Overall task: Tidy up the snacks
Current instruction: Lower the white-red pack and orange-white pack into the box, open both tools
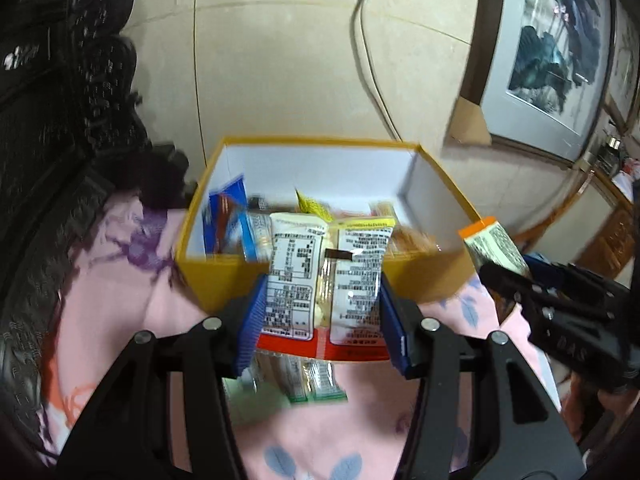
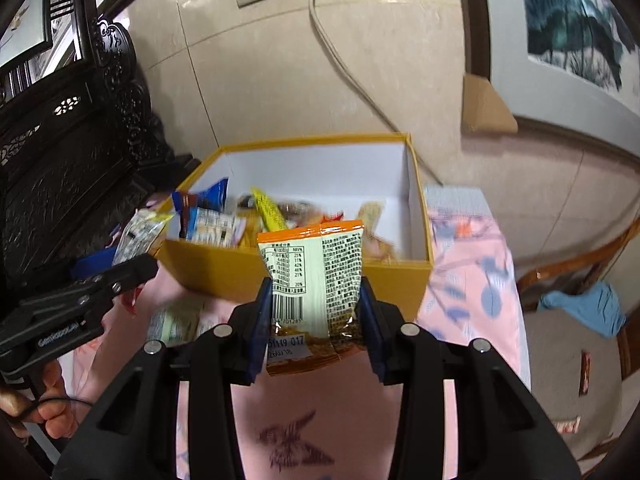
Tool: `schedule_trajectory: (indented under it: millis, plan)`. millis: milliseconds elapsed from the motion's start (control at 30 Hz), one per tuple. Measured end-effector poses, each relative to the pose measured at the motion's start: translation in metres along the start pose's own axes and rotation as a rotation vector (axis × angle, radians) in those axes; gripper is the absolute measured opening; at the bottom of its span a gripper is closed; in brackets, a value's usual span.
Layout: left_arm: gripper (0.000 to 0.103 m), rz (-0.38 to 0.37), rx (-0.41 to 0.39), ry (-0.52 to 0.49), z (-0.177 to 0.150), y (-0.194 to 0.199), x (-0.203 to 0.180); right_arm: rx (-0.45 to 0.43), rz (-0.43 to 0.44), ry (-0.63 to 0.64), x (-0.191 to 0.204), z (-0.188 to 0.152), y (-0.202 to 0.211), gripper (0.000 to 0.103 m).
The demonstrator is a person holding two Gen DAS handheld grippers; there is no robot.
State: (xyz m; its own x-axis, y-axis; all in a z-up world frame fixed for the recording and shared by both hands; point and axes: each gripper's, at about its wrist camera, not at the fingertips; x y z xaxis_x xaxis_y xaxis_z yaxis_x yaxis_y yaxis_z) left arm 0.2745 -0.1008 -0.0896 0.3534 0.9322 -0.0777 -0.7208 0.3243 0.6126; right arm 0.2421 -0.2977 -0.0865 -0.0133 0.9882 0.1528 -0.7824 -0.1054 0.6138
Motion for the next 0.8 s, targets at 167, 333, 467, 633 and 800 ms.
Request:
schedule_trajectory:
  millis: [167,333,467,633,800]
  plan:
    - [0.053,0.044,-0.045,0.036,0.034,-0.021,0.003,-0.038,0.002,-0.013,-0.004,0.024,-0.013,0.042]
    - [0.053,0.071,-0.056,0.051,0.051,-0.036,0.005,-0.073,-0.002,-0.042,-0.011,0.044,-0.024,0.042]
    - [0.053,0.091,-0.031,0.069,0.059,-0.055,0.005,-0.082,-0.009,-0.049,-0.014,0.054,-0.036,0.042]
    - [0.053,0.11,-0.001,0.074,0.06,-0.074,0.008,-0.071,-0.013,-0.046,-0.016,0.059,-0.051,0.042]
    - [0.053,0.12,0.009,0.088,0.058,-0.087,0.013,-0.059,-0.02,-0.039,-0.017,0.059,-0.065,0.042]
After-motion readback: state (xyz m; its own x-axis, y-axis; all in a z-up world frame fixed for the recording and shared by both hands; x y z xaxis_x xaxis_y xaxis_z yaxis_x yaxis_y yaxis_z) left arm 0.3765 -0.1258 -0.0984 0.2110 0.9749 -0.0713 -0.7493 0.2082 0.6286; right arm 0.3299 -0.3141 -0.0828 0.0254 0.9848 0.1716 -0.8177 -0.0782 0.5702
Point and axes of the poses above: each gripper's, at about its wrist camera, not at the fingertips, and y roughly against the way its jaws point, x to its left, z to its top, and after that the axes turned 4 degrees about -x, right-handed
